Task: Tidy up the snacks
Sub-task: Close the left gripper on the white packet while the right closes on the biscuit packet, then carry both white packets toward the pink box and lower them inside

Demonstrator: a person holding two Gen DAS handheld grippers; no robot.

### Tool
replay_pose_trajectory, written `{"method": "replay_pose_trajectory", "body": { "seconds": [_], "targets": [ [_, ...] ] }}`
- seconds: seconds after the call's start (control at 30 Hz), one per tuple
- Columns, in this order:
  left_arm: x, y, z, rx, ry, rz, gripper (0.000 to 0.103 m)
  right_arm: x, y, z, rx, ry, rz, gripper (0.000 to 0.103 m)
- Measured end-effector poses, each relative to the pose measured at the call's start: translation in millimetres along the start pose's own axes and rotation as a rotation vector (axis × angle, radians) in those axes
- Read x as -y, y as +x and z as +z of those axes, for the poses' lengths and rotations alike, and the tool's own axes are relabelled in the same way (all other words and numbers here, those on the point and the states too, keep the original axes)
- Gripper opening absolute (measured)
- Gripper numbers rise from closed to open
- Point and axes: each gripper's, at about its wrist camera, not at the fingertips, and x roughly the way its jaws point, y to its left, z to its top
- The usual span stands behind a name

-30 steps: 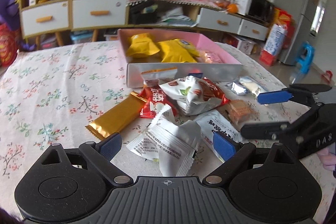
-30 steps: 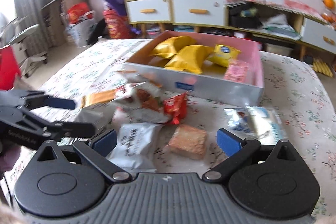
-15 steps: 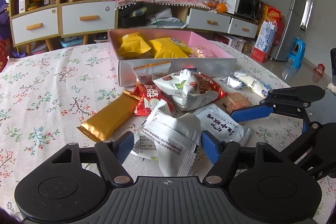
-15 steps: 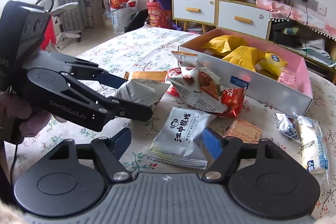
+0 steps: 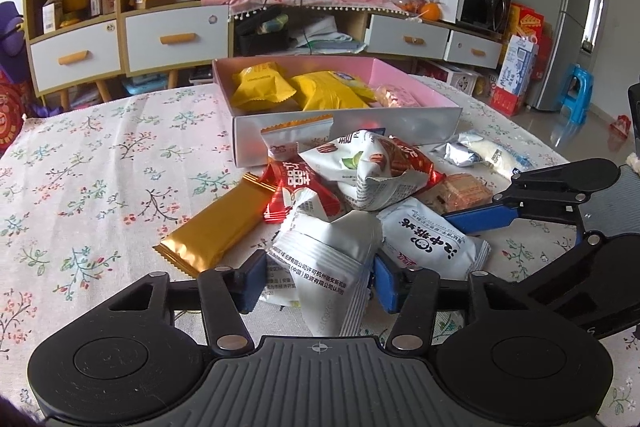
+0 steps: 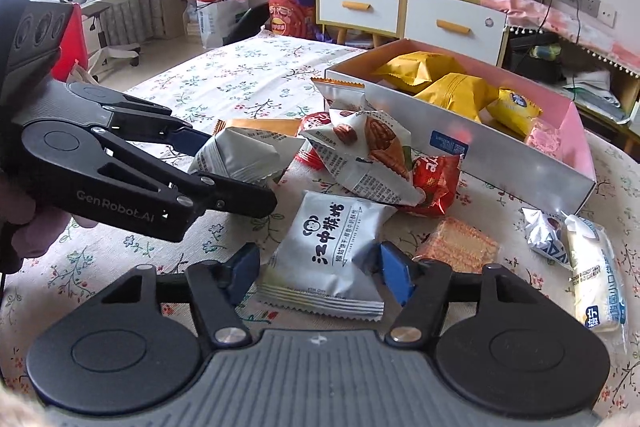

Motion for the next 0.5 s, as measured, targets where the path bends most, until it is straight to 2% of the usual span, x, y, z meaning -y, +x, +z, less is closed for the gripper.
{"method": "replay_pose_trajectory", "body": {
  "seconds": [0.23,0.5],
  "targets": [
    [-0.8,-3.2,-0.3,-0.003,0.001,0.009,0.044,0.6,0.0,2.4,-0.004,-0.005,-0.008,0.051],
    [1.2,-7.5,0.8,-0.012,0.013,0.018,0.043,0.7,-2.0,4.3,-0.013,0.001,-0.007,0.05]
  ]
}}
